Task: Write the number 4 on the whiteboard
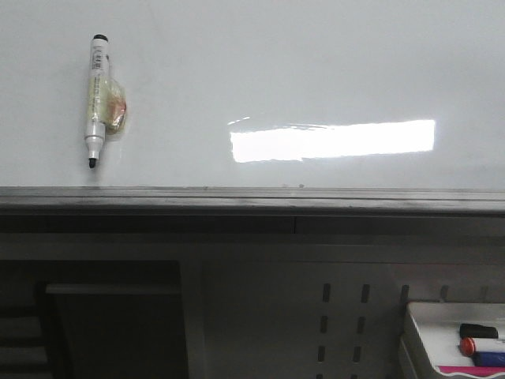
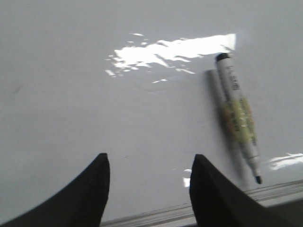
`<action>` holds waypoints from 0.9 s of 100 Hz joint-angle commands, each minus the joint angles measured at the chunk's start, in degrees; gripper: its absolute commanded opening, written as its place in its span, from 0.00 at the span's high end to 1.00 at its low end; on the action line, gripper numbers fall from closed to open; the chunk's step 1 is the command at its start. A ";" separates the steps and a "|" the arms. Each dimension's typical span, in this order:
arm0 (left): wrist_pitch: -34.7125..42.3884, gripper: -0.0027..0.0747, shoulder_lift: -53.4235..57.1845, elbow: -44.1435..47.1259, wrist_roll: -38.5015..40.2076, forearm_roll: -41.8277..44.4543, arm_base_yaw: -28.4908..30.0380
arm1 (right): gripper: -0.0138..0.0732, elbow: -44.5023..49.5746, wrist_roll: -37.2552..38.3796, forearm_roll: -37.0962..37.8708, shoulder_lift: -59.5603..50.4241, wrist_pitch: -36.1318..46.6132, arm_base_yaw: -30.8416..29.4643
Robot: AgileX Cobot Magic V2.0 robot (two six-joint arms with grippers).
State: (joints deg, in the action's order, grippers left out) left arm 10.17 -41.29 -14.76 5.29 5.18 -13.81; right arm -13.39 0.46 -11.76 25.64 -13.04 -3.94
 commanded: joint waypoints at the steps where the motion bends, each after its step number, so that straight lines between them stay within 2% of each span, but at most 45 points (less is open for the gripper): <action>1: 7.52 0.50 -5.28 -3.77 0.49 0.18 -4.55 | 0.92 -1.94 -0.14 -0.31 0.81 3.39 -0.27; 12: 10.55 0.49 -11.03 -5.57 0.49 0.18 -8.69 | 0.92 -1.94 -0.14 -0.31 0.81 3.29 -0.27; 31: 15.09 0.38 -21.53 -7.79 0.63 -0.93 -12.30 | 0.92 -1.94 -0.14 -0.31 0.81 3.29 -0.27; 50: 19.25 0.38 -27.58 -8.65 6.26 -1.74 -14.20 | 0.92 -1.94 -0.14 -0.31 0.81 3.29 -0.27; 90: 24.55 0.38 -33.65 -9.45 7.99 -3.10 -14.70 | 0.92 -1.94 -0.14 -0.31 0.81 3.51 -0.27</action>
State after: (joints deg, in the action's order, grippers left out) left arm 28.77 -74.91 -22.08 12.29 2.82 -28.15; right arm -13.39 0.56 -11.76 25.64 -13.47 -3.94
